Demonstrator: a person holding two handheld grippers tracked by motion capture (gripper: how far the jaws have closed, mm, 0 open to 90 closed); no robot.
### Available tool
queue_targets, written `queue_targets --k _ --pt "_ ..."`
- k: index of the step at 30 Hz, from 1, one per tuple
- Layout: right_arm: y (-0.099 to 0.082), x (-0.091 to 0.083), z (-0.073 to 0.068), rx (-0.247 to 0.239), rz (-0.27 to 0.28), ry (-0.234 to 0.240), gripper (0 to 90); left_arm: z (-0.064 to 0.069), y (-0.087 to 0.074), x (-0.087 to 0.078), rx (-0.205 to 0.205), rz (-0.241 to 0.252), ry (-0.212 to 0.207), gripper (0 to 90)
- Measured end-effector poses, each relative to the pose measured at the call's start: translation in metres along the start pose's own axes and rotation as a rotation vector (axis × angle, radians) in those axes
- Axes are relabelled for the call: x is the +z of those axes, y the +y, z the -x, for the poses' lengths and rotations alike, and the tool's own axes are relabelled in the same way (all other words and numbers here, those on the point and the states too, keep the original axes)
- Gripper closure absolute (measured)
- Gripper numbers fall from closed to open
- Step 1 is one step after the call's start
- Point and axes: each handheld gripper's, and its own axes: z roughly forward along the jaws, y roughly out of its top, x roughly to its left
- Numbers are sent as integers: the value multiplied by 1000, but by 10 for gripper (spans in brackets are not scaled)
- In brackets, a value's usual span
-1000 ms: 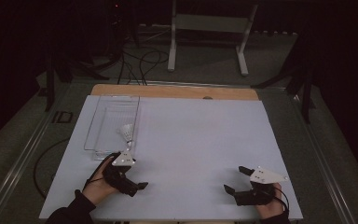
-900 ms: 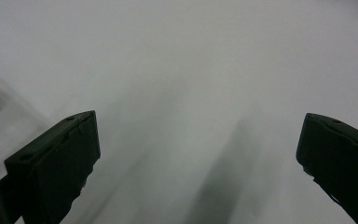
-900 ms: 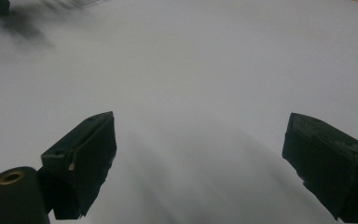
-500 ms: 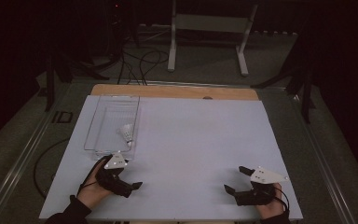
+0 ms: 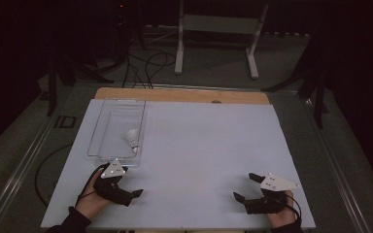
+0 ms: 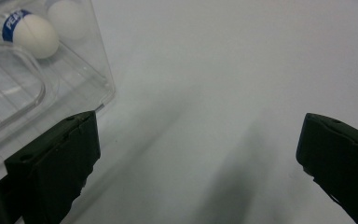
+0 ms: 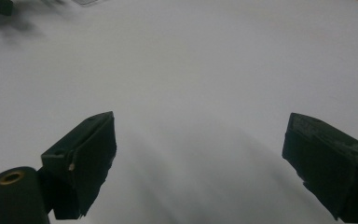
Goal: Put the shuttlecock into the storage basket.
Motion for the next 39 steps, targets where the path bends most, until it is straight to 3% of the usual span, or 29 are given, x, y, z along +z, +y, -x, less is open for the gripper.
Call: queue_targets --k 16,17,20,22,25,36,39 --pt "0 1 -1 -5 -3 2 97 6 0 3 -4 35 15 2" --pt "0 1 -1 -5 -9 5 97 7 -2 6 -34 41 35 2" --pt "0 1 -2 -7 -10 6 97 9 -3 8 -15 34 73 2" --pt "0 1 -1 -7 -10 6 97 9 -3 8 -15 34 73 2" --pt "-1 1 -1 -4 -10 8 97 9 -5 11 -20 41 113 2" --pt "-2 0 0 -3 -8 6 97 7 -7 9 -34 56 94 2" --pt "-2 0 0 -3 -9 10 97 7 -7 8 -20 60 76 2"
